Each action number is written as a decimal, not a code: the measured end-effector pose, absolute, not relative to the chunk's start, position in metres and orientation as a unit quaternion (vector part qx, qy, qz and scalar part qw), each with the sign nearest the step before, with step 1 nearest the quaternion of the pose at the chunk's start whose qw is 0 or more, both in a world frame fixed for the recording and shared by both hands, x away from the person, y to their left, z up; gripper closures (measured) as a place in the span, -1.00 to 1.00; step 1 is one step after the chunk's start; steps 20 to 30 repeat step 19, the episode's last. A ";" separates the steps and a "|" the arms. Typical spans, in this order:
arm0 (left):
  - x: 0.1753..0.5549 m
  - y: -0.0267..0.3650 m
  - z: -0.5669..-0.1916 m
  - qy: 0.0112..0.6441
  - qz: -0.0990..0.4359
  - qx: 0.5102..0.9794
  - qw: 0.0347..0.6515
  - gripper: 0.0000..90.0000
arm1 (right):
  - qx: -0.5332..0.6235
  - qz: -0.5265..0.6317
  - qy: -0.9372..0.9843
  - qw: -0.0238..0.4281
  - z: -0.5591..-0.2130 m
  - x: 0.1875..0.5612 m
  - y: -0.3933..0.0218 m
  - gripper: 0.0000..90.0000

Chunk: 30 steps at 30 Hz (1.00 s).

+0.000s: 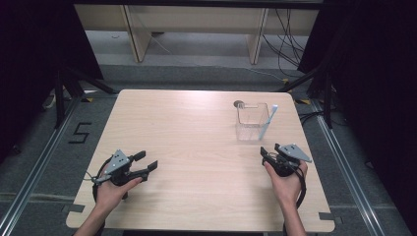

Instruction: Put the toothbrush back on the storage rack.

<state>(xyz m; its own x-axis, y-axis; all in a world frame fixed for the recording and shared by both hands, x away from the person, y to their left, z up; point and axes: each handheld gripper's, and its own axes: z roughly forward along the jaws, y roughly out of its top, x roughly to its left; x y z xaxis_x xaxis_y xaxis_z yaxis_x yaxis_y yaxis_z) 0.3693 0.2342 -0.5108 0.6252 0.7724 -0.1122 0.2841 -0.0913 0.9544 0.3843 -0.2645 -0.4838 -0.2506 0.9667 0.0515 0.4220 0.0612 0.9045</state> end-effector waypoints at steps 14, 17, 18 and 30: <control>0.369 0.233 -0.514 0.373 0.215 0.701 0.568 -0.27 | 0.517 0.451 0.660 0.305 -0.502 0.361 -0.266 -0.08; 0.369 0.233 -0.515 0.372 0.216 0.701 0.568 -0.27 | 0.512 0.465 0.650 0.315 -0.505 0.358 -0.265 -0.07; 0.369 0.234 -0.515 0.373 0.216 0.701 0.568 -0.27 | 0.516 0.474 0.645 0.306 -0.506 0.357 -0.264 -0.08; 0.369 0.234 -0.515 0.373 0.216 0.701 0.569 -0.27 | 0.522 0.469 0.644 0.305 -0.505 0.354 -0.262 -0.08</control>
